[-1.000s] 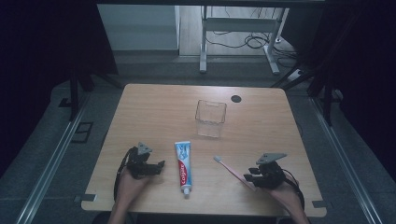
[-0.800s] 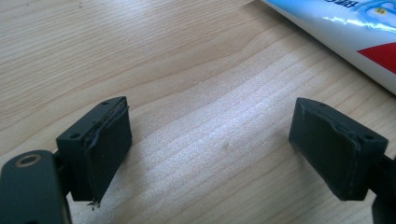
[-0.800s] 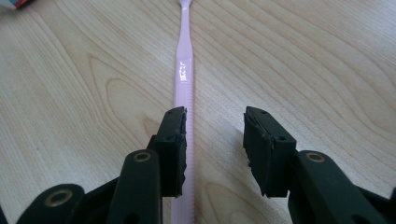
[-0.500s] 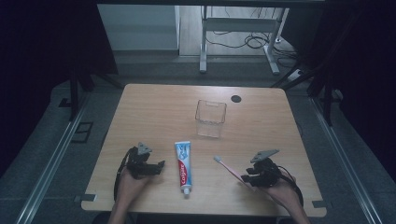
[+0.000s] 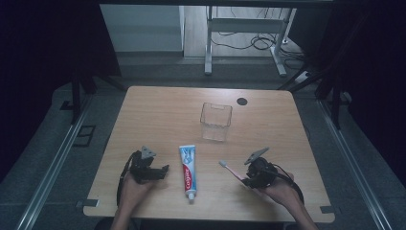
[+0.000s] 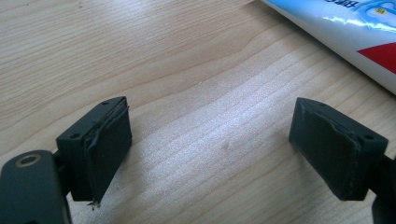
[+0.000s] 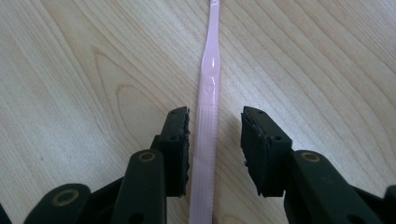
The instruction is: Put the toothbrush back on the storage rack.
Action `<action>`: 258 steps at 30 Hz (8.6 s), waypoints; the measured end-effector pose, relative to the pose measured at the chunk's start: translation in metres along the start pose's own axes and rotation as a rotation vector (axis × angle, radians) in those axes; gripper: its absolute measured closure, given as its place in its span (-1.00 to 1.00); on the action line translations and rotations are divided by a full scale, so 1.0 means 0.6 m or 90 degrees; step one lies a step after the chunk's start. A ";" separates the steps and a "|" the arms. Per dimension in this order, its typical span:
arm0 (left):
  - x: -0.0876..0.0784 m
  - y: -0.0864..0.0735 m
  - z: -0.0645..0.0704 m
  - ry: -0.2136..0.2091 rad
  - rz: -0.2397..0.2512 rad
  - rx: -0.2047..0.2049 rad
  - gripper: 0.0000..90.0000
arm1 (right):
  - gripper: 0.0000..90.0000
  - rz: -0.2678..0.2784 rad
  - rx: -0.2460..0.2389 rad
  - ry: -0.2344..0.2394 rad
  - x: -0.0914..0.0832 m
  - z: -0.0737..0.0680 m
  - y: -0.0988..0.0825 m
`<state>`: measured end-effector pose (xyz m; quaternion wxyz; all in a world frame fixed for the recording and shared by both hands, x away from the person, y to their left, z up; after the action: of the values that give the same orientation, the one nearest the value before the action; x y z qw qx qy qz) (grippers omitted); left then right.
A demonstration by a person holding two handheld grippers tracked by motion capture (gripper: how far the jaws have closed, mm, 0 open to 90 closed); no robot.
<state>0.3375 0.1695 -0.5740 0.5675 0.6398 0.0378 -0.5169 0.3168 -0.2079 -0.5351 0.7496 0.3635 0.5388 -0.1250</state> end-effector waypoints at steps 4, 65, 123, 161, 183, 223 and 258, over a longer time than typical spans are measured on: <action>0.000 0.000 0.000 0.000 0.000 0.000 -0.71 | 0.41 -0.023 -0.014 -0.005 0.004 -0.002 0.012; 0.000 0.000 0.000 0.000 -0.002 0.002 -0.71 | 0.75 -0.076 -0.037 -0.006 -0.016 0.013 0.093; 0.000 0.000 0.000 0.001 0.001 -0.001 -0.71 | 0.75 0.112 0.037 -0.035 -0.065 0.075 0.192; 0.000 0.001 -0.001 -0.002 -0.006 0.002 -0.71 | 0.75 0.187 0.089 -0.042 -0.041 0.106 0.267; 0.000 0.001 -0.001 -0.002 -0.007 0.003 -0.71 | 0.75 0.226 0.107 -0.039 -0.039 0.115 0.314; -0.001 0.001 -0.001 -0.002 -0.008 0.004 -0.71 | 0.75 0.287 0.125 -0.064 -0.045 0.145 0.391; 0.001 0.001 -0.001 -0.003 -0.003 0.001 -0.71 | 0.75 0.235 0.101 -0.074 0.053 0.143 0.362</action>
<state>0.3384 0.1693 -0.5738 0.5655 0.6391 0.0376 -0.5199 0.5166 -0.1068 -0.4614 0.7588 0.5061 0.4070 -0.0481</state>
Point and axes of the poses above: each handheld gripper's, and its own axes: x roughly forward along the jaws, y roughly out of its top, z roughly to its right, the point moved 4 cm from there along x, roughly forward along the jaws, and after that the axes turned 12 degrees about -y, right-handed, at the moved point
